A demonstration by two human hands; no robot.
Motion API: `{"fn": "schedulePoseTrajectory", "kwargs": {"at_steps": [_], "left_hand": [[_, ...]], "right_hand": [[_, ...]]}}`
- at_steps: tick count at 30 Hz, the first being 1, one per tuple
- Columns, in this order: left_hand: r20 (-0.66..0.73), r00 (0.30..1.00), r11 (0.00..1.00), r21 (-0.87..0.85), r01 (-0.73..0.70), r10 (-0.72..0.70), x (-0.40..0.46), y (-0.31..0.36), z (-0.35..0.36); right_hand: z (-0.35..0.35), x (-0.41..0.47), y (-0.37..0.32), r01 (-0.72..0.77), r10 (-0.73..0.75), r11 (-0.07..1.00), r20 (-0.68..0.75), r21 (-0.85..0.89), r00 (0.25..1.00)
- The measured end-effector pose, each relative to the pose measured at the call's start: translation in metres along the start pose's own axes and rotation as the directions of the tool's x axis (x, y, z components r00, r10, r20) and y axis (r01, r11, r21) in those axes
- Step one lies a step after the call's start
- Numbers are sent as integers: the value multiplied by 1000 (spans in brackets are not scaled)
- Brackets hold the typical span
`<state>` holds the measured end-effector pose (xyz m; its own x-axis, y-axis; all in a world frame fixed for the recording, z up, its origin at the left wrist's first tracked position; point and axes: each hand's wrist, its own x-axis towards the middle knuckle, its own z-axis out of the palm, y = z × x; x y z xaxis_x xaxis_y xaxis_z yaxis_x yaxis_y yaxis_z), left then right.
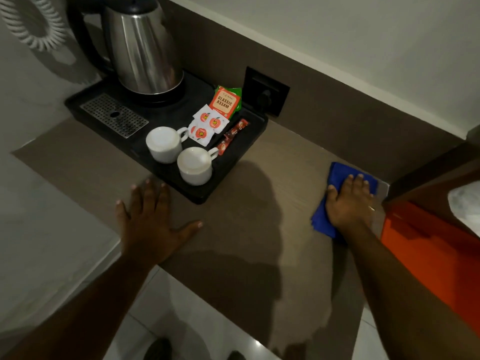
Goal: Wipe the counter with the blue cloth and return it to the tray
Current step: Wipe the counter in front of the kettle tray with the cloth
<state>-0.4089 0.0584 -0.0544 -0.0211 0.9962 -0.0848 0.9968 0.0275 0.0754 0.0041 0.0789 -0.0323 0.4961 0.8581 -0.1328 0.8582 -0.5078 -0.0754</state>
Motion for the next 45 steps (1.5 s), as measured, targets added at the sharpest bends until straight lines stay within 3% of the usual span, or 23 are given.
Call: {"fn": "schedulePoseTrajectory", "kwargs": {"at_steps": [4,7,9,12,15,18,21,25,29,31,37,42,45], "left_hand": [[-9,1000,1000,25,7,-6,2,-2,0],[-4,1000,999,32,8,-8,1,-2,1],[-2,1000,999,32,11,-11,1,0,0],[3,1000,1000,26,1,-1,-2,6,0],[-10,1000,1000,-3,-2,2,-3,7,-2],[-3,1000,999,-36,12,-12,-4,6,-1],[-14,1000,1000,-24,15,-15,-3,5,0],[-3,1000,999,-36,20,-20,0,1,0],[-10,1000,999,-35,20,-21,-4,3,-1],[-3,1000,999,-44,23,-23,-4,3,-1],[17,1000,995,-99,-2,4,-3,2,2],[6,1000,993,-116,9,-8,-1,3,4],[3,1000,992,-123,9,-9,1,2,4]], "right_hand": [[12,-39,-52,363,-365,927,7,88,931],[19,-76,-18,535,-536,844,33,48,843],[16,-72,24,508,-512,858,49,73,858],[7,-43,62,319,-322,945,32,69,946],[2,-6,45,130,-130,991,-1,-34,991],[-1,16,-3,28,-28,1000,4,-6,1000],[0,17,-61,100,-101,994,24,34,995],[11,-31,-121,347,-349,933,13,94,937],[21,-94,-86,615,-618,785,19,72,786],[25,-105,-44,648,-649,761,66,35,758],[7,-47,20,352,-355,934,48,52,934],[-1,9,-41,60,-60,998,-8,21,998],[-1,16,-98,-1,0,1000,25,28,1000]]}}
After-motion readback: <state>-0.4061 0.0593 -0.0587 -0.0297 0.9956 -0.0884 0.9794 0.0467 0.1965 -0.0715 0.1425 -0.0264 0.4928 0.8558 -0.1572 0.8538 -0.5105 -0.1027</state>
